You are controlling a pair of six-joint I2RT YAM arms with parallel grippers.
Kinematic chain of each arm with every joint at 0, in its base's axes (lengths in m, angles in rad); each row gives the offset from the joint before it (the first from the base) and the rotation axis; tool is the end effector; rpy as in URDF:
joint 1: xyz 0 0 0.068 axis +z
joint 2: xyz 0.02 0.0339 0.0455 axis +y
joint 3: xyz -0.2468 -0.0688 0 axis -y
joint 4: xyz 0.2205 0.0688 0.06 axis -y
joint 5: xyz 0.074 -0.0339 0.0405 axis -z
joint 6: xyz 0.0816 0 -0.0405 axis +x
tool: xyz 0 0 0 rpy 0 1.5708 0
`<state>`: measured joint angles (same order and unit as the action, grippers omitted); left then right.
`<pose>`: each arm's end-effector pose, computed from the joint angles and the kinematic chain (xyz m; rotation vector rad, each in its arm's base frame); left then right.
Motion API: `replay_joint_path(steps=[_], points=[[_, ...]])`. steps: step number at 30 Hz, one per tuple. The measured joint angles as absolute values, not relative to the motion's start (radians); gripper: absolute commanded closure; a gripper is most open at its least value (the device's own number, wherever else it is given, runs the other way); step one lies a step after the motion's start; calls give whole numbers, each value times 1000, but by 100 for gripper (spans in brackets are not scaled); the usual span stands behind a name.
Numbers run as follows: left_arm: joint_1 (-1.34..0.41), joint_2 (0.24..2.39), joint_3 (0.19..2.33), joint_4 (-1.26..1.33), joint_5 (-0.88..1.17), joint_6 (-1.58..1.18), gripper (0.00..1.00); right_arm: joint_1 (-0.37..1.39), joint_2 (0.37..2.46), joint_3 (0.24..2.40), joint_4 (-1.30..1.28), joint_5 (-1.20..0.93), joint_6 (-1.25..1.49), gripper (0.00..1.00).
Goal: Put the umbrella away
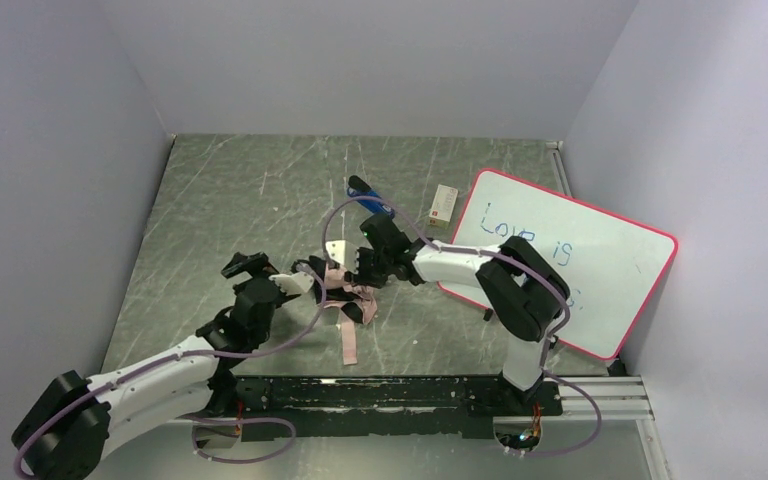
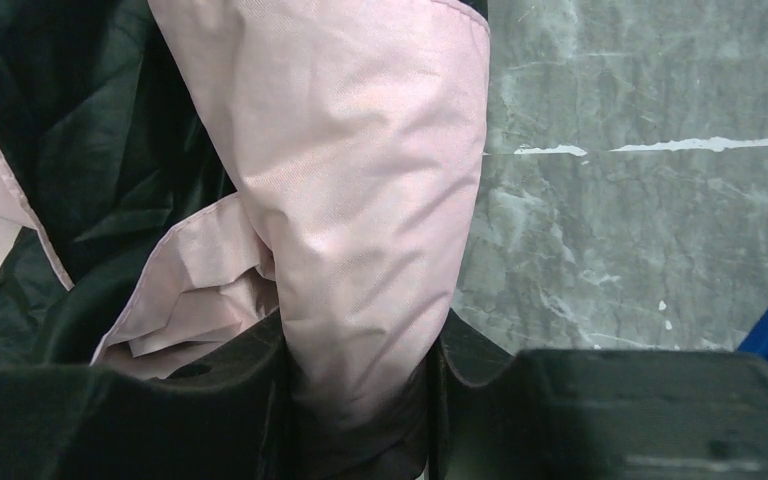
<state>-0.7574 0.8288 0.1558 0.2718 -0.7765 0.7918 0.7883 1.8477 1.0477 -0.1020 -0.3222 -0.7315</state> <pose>0.1735 -0.0854 0.1533 0.9420 1.6834 0.7827 0.2482 0.2863 0.1157 -1.7888 1.6815 0.4224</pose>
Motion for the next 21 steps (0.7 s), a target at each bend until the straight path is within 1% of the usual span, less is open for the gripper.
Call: replay_joint_path(steps=[8, 15, 21], points=[[-694, 844, 282, 126, -676, 685, 3, 880, 1796, 941, 43, -130, -756, 94], [-641, 901, 387, 93, -602, 645, 3, 968, 1775, 838, 209, 59, -785, 94], [-542, 993, 487, 25, -461, 624, 3, 1039, 1774, 759, 351, 205, -805, 94]])
